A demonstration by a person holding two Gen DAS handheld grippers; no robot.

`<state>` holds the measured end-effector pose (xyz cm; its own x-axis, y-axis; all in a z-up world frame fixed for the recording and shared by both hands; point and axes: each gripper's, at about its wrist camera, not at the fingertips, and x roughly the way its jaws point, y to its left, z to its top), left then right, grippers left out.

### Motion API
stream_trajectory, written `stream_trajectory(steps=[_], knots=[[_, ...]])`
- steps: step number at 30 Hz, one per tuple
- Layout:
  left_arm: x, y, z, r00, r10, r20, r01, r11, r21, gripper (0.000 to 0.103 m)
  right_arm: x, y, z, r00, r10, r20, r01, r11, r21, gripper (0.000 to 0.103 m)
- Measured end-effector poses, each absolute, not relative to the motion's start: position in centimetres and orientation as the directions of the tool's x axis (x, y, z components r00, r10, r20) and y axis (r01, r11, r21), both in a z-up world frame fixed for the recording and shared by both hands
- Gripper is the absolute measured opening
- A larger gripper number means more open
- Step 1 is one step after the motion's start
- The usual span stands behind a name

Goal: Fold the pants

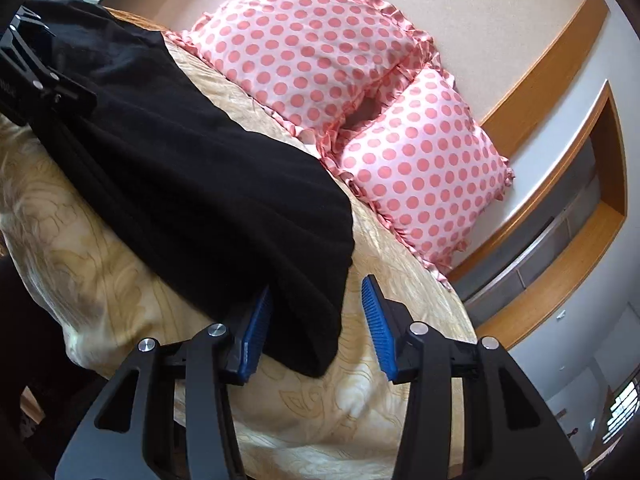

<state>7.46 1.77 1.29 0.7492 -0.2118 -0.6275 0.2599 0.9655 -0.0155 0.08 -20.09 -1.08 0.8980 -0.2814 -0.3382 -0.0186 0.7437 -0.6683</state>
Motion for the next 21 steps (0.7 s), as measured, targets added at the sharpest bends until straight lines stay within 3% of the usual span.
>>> stream_trajectory(steps=[2, 3, 6, 16, 21], knots=[[7.6, 1.7, 1.2, 0.753, -0.210, -0.624, 0.258, 0.966, -0.015, 0.101, -0.1, -20.0, -1.4, 0.903, -0.293, -0.314, -0.008, 0.719, -0.695, 0.042], [7.5, 1.7, 1.2, 0.754, -0.209, -0.623, 0.257, 0.966, -0.014, 0.101, -0.1, -19.7, -1.5, 0.907, -0.298, -0.298, -0.003, 0.703, -0.711, 0.032], [7.5, 1.7, 1.2, 0.751, -0.214, -0.624, 0.263, 0.965, -0.014, 0.101, -0.4, -19.2, -2.1, 0.911, -0.315, -0.266, 0.013, 0.667, -0.745, 0.017], [7.4, 2.1, 1.3, 0.751, -0.235, -0.617, 0.279, 0.960, -0.027, 0.101, -2.1, -21.4, -2.4, 0.881, -0.278, -0.383, -0.062, 0.734, -0.676, 0.013], [5.3, 3.6, 3.0, 0.825, -0.209, -0.526, 0.255, 0.967, 0.016, 0.101, -3.2, -25.3, 0.5, 0.855, -0.154, -0.495, -0.116, 0.873, -0.473, 0.014]])
